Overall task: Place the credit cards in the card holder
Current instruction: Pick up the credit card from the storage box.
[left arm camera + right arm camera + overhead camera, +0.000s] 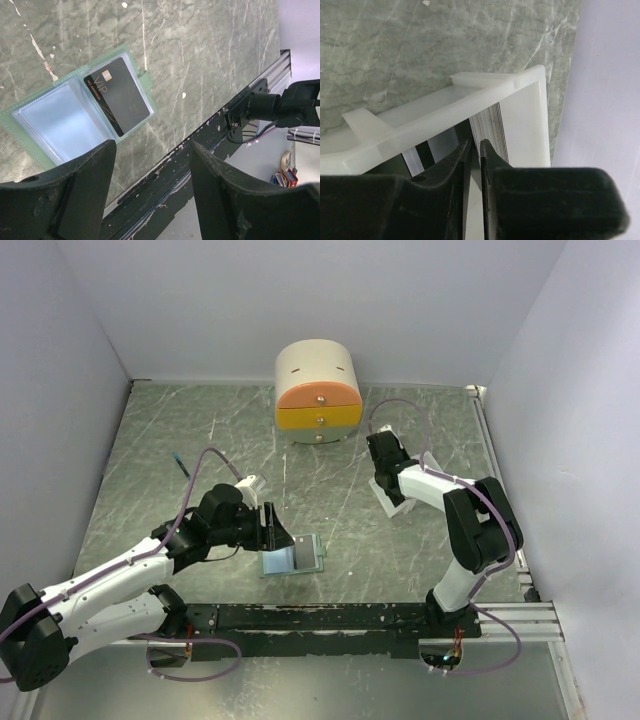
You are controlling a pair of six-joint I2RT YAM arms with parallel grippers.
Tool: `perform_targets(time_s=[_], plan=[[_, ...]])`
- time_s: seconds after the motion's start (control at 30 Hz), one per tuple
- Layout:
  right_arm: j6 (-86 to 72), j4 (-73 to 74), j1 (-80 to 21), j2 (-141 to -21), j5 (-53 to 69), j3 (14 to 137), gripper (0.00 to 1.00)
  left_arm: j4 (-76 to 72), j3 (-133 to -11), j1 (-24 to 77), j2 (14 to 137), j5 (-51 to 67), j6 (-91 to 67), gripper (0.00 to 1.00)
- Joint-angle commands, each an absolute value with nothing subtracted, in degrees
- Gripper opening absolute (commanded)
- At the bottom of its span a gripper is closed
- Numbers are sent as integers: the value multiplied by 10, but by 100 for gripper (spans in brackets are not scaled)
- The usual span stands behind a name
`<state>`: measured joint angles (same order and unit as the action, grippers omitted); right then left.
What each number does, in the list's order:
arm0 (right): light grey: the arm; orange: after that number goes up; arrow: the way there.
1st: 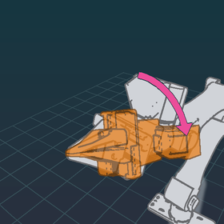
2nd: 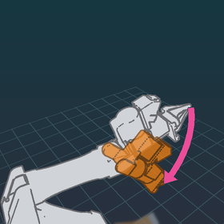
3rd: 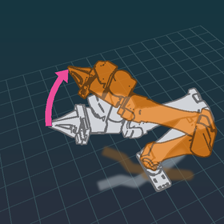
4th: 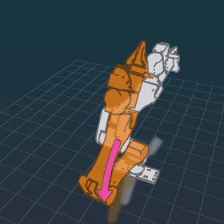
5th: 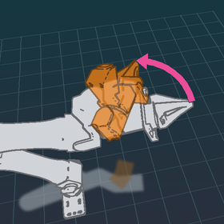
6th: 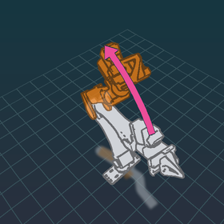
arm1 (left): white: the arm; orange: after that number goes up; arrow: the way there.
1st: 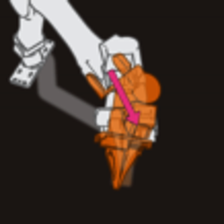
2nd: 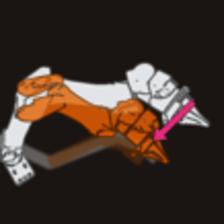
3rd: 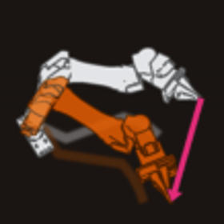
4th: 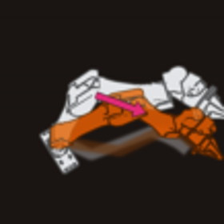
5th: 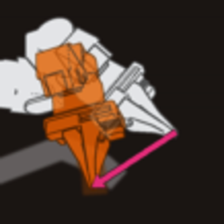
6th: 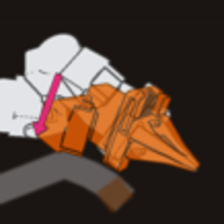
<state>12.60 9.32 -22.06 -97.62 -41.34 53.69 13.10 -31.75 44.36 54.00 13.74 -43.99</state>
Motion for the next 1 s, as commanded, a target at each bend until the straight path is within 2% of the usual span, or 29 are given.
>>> perform_targets(time_s=[0.0,0.27,0.37,0.97], plan=[[128,90,-216,-952,-423,554,13,124,-314,446,540,137,-441,71],[129,96,-216,-957,-416,559,9,133,-322,446,540,134,-436,71],[127,106,-216,-958,-403,565,0,135,-323,446,541,133,-435,71],[44,262,-242,-883,-276,627,0,125,-330,446,556,132,-438,70]])
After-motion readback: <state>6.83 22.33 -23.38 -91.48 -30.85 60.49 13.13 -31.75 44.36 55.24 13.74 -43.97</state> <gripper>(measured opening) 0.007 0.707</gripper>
